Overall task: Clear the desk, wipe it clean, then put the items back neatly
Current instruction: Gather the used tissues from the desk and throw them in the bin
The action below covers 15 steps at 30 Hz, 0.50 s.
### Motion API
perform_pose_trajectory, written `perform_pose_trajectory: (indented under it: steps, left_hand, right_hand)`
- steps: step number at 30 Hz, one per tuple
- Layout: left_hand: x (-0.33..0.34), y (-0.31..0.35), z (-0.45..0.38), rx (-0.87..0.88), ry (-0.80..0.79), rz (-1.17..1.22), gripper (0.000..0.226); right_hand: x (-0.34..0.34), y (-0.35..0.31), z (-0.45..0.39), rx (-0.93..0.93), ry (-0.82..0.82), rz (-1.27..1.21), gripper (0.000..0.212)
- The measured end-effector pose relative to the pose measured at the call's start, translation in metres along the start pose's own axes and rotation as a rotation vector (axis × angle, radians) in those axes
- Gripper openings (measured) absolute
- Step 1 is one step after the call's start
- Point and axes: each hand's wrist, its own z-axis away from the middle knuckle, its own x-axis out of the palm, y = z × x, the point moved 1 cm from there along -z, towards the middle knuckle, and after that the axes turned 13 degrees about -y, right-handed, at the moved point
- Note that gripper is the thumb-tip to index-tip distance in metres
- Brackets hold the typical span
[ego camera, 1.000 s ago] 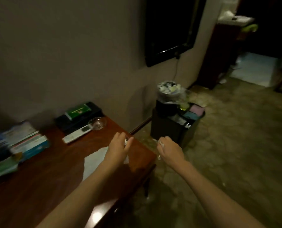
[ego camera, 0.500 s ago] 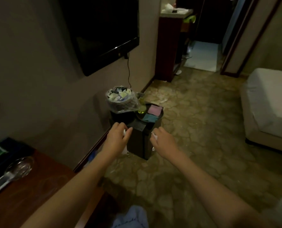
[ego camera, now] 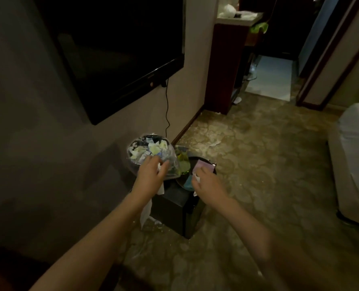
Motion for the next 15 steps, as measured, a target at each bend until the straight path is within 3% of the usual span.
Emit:
perform_pose_trajectory:
  steps: [15]
  left_hand:
    - [-0.027,-0.037,-0.217,-0.082,0.195,-0.028,0.021]
  right_hand:
    - [-0.034,0.018,-0.227,-0.173,-0.156,0.086,0.036]
